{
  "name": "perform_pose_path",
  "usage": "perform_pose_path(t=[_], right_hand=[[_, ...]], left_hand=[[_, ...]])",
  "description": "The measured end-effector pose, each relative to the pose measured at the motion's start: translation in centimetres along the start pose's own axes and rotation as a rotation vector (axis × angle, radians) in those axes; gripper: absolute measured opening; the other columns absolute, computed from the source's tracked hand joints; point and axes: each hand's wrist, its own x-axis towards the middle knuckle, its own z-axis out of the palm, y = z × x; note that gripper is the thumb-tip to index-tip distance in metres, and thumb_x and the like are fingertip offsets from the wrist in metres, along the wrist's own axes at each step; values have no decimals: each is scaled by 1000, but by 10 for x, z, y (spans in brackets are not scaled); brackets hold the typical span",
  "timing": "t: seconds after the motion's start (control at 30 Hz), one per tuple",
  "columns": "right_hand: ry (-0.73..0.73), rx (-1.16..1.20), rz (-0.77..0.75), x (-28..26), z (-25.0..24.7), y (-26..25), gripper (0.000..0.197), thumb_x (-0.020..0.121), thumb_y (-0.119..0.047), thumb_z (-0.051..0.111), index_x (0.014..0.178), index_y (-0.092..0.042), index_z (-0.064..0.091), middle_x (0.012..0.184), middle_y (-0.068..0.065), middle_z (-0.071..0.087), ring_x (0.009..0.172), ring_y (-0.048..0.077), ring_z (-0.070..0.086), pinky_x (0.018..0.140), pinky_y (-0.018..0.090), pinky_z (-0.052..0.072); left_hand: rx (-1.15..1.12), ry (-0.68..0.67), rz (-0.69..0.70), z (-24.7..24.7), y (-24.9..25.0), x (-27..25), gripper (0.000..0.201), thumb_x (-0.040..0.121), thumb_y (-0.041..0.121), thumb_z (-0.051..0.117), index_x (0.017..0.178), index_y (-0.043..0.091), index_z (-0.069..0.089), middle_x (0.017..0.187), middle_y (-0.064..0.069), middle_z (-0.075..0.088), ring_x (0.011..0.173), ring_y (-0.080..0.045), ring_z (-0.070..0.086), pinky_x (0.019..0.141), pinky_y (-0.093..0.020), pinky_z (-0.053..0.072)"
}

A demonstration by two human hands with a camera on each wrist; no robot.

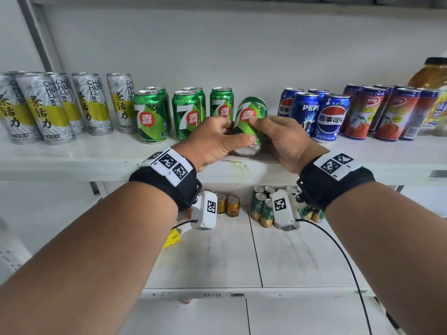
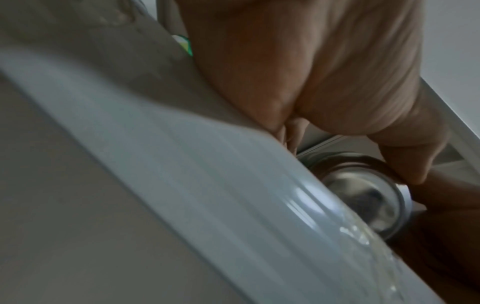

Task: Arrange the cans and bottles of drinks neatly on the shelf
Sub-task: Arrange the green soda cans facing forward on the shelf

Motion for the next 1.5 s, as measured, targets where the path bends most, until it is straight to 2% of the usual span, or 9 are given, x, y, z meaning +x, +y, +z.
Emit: perform_pose_path(t=[0.23, 0.37, 0.43, 0.6, 0.8, 1.0, 1.17, 1.3, 1.5], right_hand=[[-56, -7, -122, -2, 2, 0, 50, 89, -8, 79, 134, -11, 56, 125, 21, 70, 107, 36, 74, 85, 46, 63], [-53, 27, -107, -1, 0, 2, 52, 89, -9, 80, 134, -10, 53, 120, 20, 74, 103, 35, 75, 79, 41, 61], [-22, 30, -93, -1, 0, 3, 54, 88, -15, 82, 133, -11, 52, 117, 16, 76, 103, 35, 76, 80, 44, 62], [-1, 66, -62, -1, 4, 0, 48, 94, -31, 76, 131, -7, 58, 113, 15, 77, 105, 35, 76, 91, 54, 61], [31, 77, -15, -1, 5, -2, 33, 103, -25, 65, 126, -3, 57, 114, 22, 71, 102, 38, 70, 86, 53, 62], [60, 152, 28, -2, 5, -6, 29, 101, -12, 61, 127, -5, 50, 132, 34, 62, 105, 43, 68, 98, 70, 52], [35, 161, 13, -5, 8, -4, 58, 95, -23, 75, 139, 0, 46, 127, 27, 69, 112, 45, 72, 98, 63, 56], [-16, 116, -4, -6, 7, -4, 49, 102, -34, 65, 137, 0, 57, 123, 23, 72, 111, 39, 73, 96, 54, 59], [34, 93, -14, -5, 7, -5, 45, 97, -20, 63, 134, 4, 53, 120, 30, 65, 101, 37, 65, 93, 55, 57]], left_hand=[[87, 16, 55, 0, -2, 1, 66, 56, 30, 98, 116, 19, 72, 108, 0, 82, 103, -20, 79, 90, -39, 65], [182, 26, 86, 1, -2, 1, 63, 61, 30, 97, 117, 26, 69, 107, 14, 80, 96, -5, 77, 81, -21, 63], [214, 20, 80, 2, -1, 1, 66, 58, 40, 95, 117, 28, 69, 106, 15, 80, 96, -4, 77, 81, -21, 63], [172, 39, 52, 5, -3, 4, 88, 48, 53, 101, 122, 22, 64, 113, -2, 77, 108, -21, 76, 99, -47, 63], [124, 76, 28, 4, -5, 8, 72, 53, 45, 90, 114, 16, 66, 109, -10, 79, 105, -29, 77, 100, -55, 61], [121, -3, 52, 5, 1, 2, 80, 58, 47, 99, 126, 19, 68, 118, -3, 79, 114, -23, 75, 105, -49, 59], [119, -41, 37, 4, 1, 1, 74, 58, 42, 102, 121, 16, 72, 113, -8, 81, 111, -31, 77, 100, -57, 61], [86, 22, 29, 4, 1, 3, 85, 55, 40, 101, 127, 14, 65, 117, -6, 79, 108, -22, 77, 98, -47, 63], [-2, -85, -9, 1, 3, 4, 61, 75, 20, 90, 130, 14, 67, 119, -7, 80, 113, -24, 76, 98, -38, 62]])
